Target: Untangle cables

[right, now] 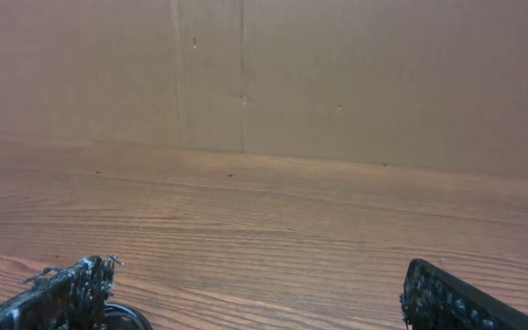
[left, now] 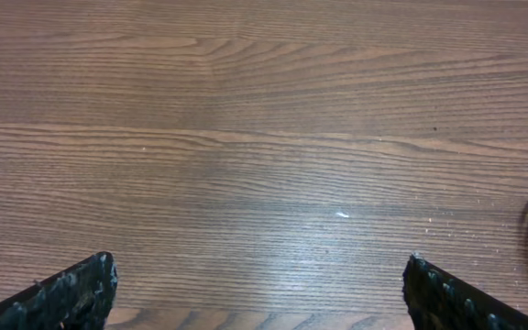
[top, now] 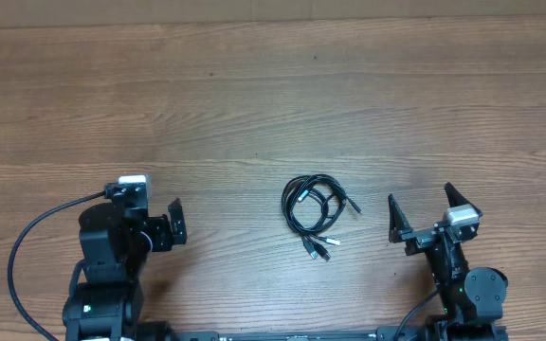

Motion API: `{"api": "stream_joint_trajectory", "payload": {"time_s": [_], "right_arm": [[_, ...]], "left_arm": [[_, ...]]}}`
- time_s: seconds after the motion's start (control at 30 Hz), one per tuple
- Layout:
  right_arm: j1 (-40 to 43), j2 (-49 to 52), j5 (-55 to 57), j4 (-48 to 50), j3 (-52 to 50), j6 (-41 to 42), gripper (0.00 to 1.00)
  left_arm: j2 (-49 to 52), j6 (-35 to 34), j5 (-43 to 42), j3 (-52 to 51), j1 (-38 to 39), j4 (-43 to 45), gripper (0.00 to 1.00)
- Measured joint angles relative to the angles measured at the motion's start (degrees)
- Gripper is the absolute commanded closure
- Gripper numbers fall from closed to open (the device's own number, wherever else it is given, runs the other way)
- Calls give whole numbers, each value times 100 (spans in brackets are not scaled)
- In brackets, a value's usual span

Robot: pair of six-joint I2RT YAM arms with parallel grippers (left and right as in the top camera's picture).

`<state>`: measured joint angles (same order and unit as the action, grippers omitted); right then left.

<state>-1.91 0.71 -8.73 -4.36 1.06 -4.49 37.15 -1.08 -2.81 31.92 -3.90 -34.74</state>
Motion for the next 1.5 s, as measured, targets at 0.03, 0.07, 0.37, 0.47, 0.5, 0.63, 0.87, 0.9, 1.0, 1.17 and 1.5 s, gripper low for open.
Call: {"api": "stream_joint_trajectory", "payload": {"time_s": [0.03, 0.07, 0.37, 0.47, 0.5, 0.63, 0.87, 0.9, 1.0, 1.17, 1.5], "right_arm": [[0, -2, -2, 7, 0, 0, 0], [0, -2, -2, 2, 0, 2, 0], [0, 0, 2, 0, 0, 2, 0], [0, 0, -2, 0, 0, 0, 0], [0, 0, -2, 4, 0, 0, 0], [-2, 0, -2, 2, 0, 2, 0], [0, -2, -2, 2, 0, 0, 0], [0, 0, 0, 2, 0, 2, 0], [0, -2, 0, 0, 0, 2, 0], [0, 0, 0, 0, 0, -2, 0], [-2, 0, -2, 0, 0, 2, 0]], "left_arm": [[0, 0, 0, 0, 0, -2, 0], [0, 0, 0, 0, 0, 0, 0], [0, 0, 0, 2, 0, 0, 0], [7, 0, 0, 2, 0, 0, 1], [20, 0, 0, 2, 0, -2, 0], [166, 0, 0, 4, 0, -2, 0], [448, 0, 2, 4, 0, -2, 0], [474, 0, 0, 4, 0, -2, 0], [527, 0, 0, 4, 0, 0, 1], [531, 0, 0, 4, 0, 2, 1], [614, 0, -44, 4, 0, -63, 1]]}}
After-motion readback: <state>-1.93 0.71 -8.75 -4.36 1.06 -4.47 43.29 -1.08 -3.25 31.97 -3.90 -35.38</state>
